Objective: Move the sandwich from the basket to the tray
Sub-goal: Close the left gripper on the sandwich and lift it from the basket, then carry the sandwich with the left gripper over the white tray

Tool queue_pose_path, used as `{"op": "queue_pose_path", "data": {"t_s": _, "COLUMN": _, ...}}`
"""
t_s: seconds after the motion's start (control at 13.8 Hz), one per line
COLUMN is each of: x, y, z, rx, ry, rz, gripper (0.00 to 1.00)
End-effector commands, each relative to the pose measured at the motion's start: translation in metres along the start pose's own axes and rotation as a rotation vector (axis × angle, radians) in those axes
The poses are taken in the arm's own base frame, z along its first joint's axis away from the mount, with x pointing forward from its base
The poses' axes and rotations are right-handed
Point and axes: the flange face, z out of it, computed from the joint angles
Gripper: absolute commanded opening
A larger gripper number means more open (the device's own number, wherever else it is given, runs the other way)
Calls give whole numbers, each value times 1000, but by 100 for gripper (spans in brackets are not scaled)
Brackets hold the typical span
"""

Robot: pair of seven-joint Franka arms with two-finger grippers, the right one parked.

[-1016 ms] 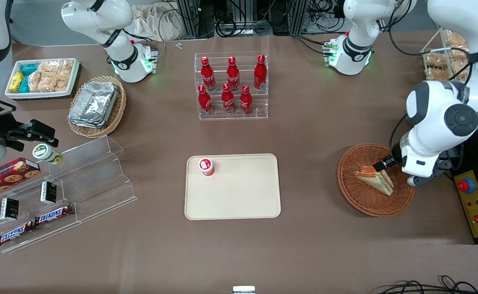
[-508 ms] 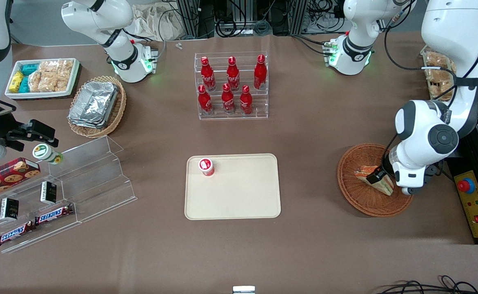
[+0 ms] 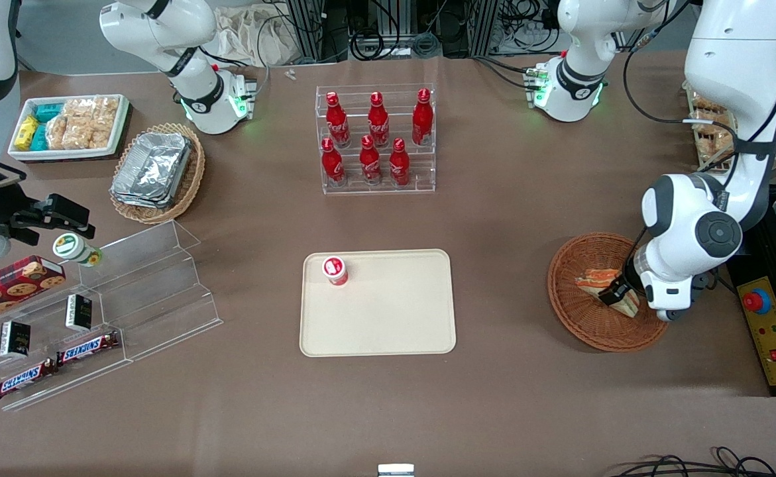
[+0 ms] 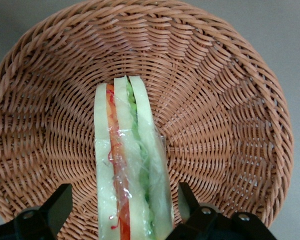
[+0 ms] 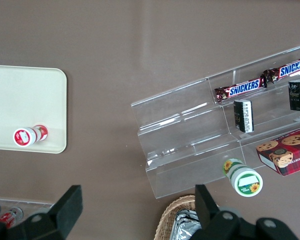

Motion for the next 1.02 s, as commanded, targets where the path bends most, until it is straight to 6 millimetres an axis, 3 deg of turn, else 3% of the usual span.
{"op": "queue_pose_path", "data": {"t_s": 0.0, "x": -5, "y": 1, "z": -3, "rx": -13, "ry": 25, "rz": -57, "gripper": 55}}
{"op": "queue_pose_path", "data": {"t_s": 0.07, "x": -6, "y": 4, "z": -6, "rx": -11, "ry": 25, "rz": -75, "gripper": 37}}
{"op": "queue_pose_path", "data": {"t_s": 0.15, "x": -8, "y": 5, "z": -12, "rx": -8, "ry": 26, "rz": -77, "gripper": 24}}
{"op": "queue_pose_path", "data": {"t_s": 0.29, "x": -9, "y": 6, "z": -38, "rx": 23, "ry": 12, "rz": -73, "gripper": 15}}
{"op": "queue_pose_path", "data": {"t_s": 0.44, "x": -5, "y": 11, "z": -77, "rx": 66, "ry": -11, "rz": -71, "gripper": 12}}
{"op": "queue_pose_path", "data": {"t_s": 0.65, "x": 1, "y": 21, "z": -154, "rx": 111, "ry": -45, "rz": -65, "gripper": 12}}
{"op": "queue_pose_path", "data": {"t_s": 0.8, "x": -14, "y": 40, "z": -208, "rx": 126, "ry": -76, "rz": -34, "gripper": 12}}
{"op": "queue_pose_path", "data": {"t_s": 0.94, "x": -38, "y": 56, "z": -237, "rx": 139, "ry": -96, "rz": 14, "gripper": 13}}
